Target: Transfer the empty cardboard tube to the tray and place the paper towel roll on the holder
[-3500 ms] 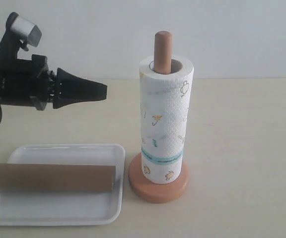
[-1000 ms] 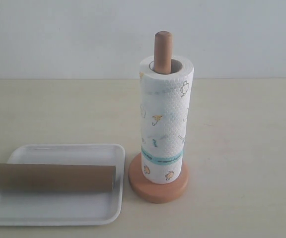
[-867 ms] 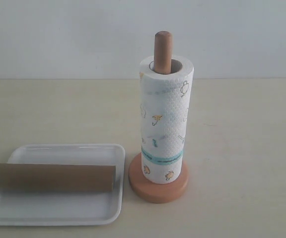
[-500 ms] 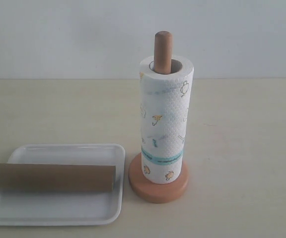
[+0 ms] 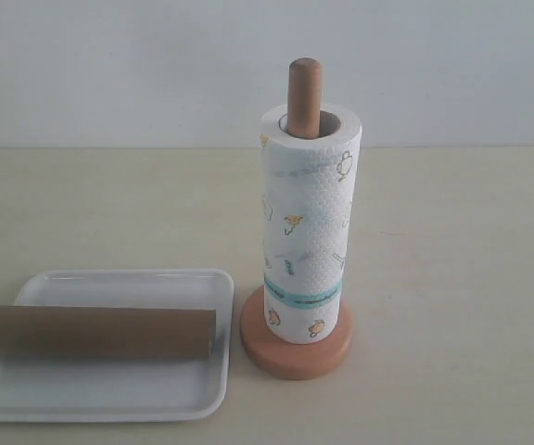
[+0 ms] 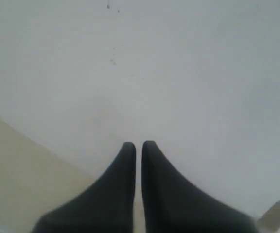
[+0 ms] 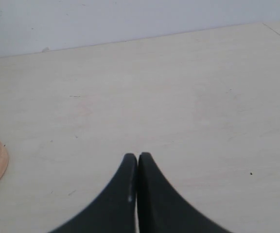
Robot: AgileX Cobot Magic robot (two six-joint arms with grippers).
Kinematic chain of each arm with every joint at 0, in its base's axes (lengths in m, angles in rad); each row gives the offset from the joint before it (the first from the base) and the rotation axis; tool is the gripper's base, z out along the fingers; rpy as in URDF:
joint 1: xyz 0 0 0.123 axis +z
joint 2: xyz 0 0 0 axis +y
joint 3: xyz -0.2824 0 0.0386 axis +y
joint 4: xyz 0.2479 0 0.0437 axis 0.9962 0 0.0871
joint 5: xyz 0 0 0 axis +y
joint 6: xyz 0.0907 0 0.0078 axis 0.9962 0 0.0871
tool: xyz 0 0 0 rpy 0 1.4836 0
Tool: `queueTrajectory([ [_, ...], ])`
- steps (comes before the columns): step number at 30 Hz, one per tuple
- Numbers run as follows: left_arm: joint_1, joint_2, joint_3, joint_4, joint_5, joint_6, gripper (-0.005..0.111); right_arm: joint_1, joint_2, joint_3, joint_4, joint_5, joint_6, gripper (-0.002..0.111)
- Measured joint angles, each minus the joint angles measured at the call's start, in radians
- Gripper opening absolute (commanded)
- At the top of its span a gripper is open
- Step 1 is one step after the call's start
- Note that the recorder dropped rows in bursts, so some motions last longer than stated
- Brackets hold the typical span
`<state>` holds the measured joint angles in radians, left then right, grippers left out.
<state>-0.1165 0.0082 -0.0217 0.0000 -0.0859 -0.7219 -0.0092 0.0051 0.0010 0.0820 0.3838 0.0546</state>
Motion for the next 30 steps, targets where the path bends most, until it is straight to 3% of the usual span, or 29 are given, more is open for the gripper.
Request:
queueTrajectory([
  [2,0.0,-0.004,0.009,-0.113,0.068,0.343,0.004,0.0,0.0,0.0,0.0,0.0,0.0,0.0],
  [4,0.0,-0.004,0.016,-0.171,0.118,0.546,0.004,0.0,0.0,0.0,0.0,0.0,0.0,0.0],
  [7,0.007,-0.004,0.018,-0.17,0.146,0.679,0.004,0.0,0.0,0.0,0.0,0.0,0.0,0.0],
  [19,0.093,-0.004,0.018,-0.09,0.338,0.734,0.004,0.0,0.0,0.0,0.0,0.0,0.0,0.0],
  [30,0.094,-0.004,0.018,-0.086,0.392,0.768,0.004,0.0,0.0,0.0,0.0,0.0,0.0,0.0],
])
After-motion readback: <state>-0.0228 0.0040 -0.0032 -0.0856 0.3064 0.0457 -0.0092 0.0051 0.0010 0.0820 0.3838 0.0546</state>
